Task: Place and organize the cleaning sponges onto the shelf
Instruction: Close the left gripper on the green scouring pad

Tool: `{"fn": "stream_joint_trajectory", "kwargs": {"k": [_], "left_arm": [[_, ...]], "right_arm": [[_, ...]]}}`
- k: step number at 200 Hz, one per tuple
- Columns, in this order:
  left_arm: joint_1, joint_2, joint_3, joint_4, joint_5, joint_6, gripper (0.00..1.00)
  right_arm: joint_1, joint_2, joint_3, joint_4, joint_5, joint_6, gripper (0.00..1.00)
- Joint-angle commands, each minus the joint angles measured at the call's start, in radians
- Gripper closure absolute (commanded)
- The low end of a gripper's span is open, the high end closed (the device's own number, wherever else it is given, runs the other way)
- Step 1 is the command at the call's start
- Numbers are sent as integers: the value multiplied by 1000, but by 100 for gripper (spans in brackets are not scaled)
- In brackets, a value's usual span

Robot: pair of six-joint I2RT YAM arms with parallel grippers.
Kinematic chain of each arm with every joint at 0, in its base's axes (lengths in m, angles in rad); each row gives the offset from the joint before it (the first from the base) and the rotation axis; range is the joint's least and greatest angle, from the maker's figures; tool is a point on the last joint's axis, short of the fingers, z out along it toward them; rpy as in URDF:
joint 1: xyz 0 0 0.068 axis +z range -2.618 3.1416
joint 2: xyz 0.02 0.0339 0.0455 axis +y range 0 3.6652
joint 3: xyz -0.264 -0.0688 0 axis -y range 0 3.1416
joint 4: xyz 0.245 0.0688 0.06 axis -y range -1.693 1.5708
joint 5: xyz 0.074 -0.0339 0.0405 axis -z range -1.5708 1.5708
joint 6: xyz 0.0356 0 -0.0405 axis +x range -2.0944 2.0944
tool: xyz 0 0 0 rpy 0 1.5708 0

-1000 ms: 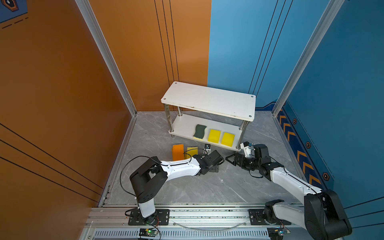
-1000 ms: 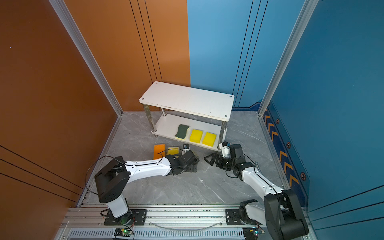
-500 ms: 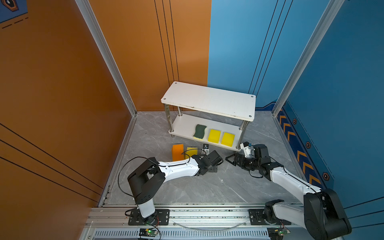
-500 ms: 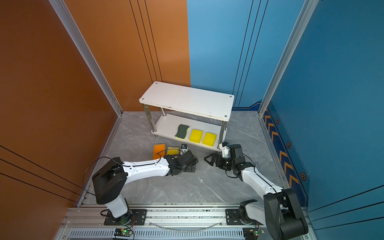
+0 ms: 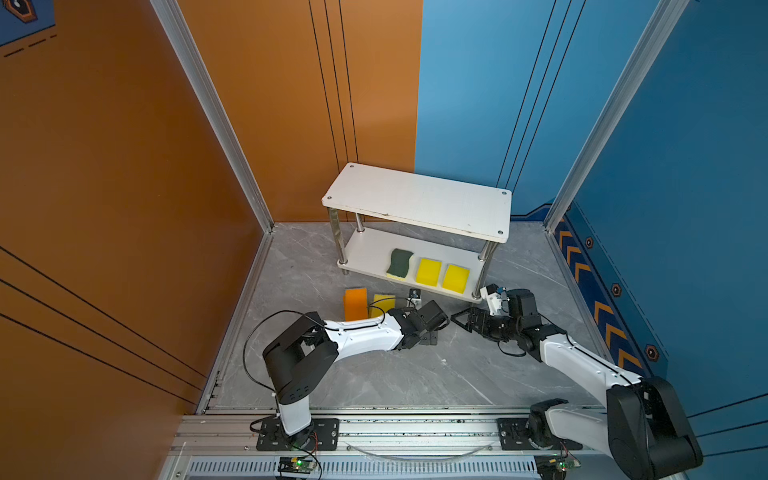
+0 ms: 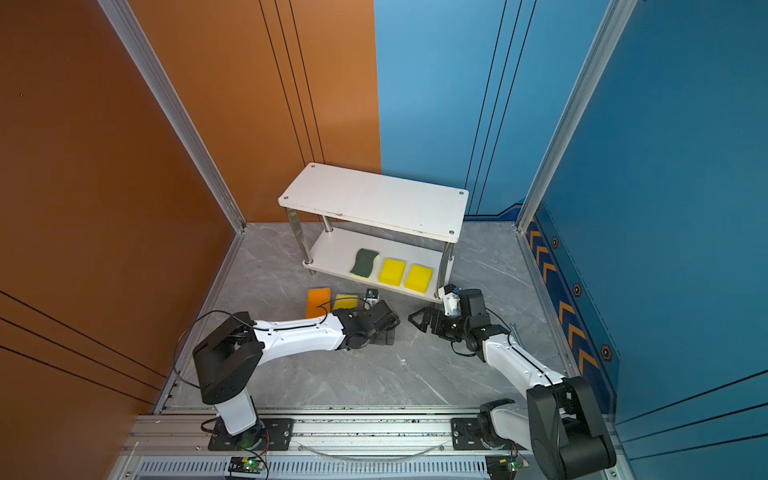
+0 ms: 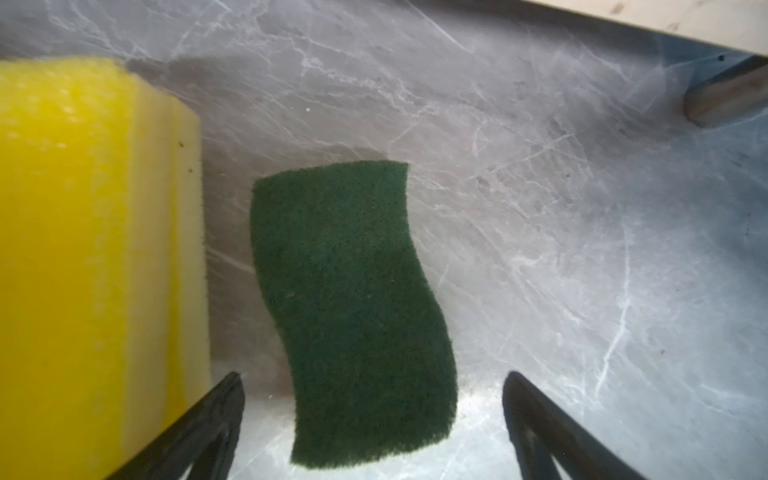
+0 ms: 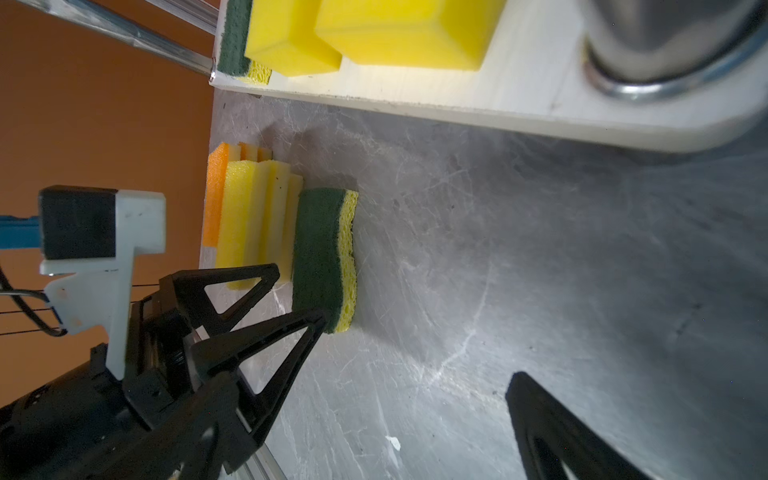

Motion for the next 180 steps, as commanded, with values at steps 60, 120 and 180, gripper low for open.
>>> {"fn": "stream_joint_trajectory", "kwargs": {"k": [60,120,180], "left_arm": [[-8,89,86,-113,3,-5,2],[-4,111,100,-121,12,-2,2],[-4,143,121,-149,9,0,3]], "right_arm": [[1,19,-10,32,-21,11,0],[-1,26,-7,40,-22,14,0],[1,35,-9,46,-23,19,0]]}}
